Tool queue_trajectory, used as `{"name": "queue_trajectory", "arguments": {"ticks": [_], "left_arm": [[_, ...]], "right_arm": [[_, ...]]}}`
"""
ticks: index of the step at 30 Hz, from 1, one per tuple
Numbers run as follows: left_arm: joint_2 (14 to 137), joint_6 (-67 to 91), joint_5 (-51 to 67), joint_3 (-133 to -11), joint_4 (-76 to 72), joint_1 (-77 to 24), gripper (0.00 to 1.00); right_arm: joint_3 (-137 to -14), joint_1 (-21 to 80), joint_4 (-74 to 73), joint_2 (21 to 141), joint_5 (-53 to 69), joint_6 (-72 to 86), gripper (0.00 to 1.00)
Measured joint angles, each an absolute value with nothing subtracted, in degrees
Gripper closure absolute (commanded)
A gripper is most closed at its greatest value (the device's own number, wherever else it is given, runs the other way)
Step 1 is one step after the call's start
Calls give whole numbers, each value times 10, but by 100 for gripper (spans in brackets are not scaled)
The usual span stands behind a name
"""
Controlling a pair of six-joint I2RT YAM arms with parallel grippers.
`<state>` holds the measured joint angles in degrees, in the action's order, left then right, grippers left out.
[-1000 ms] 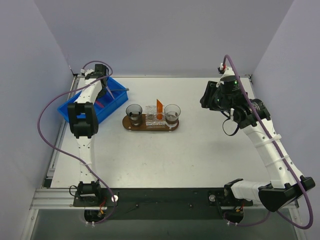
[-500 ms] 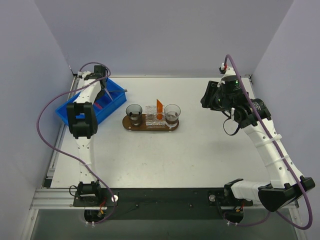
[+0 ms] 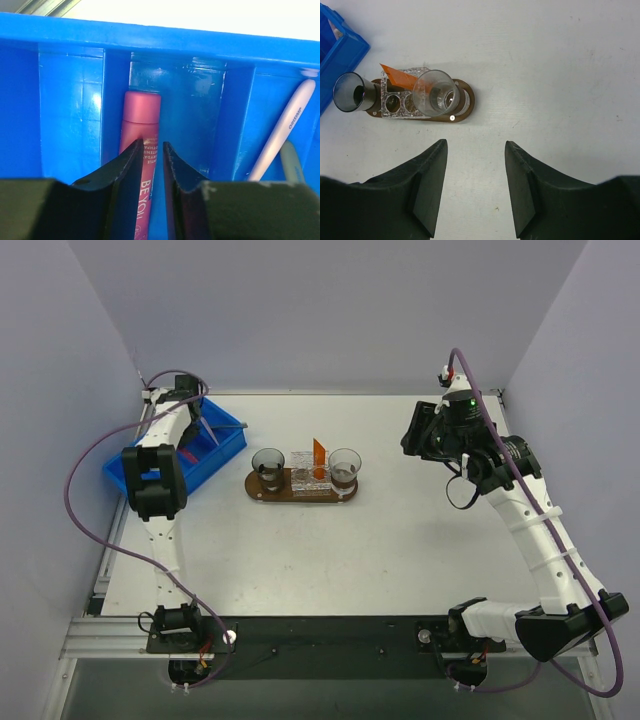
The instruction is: Prepare toiletry sets of a toothbrush and toothpaste on the tray
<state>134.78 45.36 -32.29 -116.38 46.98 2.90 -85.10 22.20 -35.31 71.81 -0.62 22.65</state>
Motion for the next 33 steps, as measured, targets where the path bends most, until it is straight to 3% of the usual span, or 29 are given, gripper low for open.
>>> {"name": "queue_trajectory", "arguments": {"ticks": [10, 15, 33], "left_arm": [[1313, 418, -284, -1098, 404, 36, 83], [1307, 406, -221, -1051, 356, 37, 82], [1292, 413, -213, -1038, 360, 36, 73]], "right_arm": [[-851, 222, -355, 718, -6, 227, 54], [-851, 222, -355, 718, -6, 227, 55], [-851, 220, -355, 718, -6, 227, 53]]}}
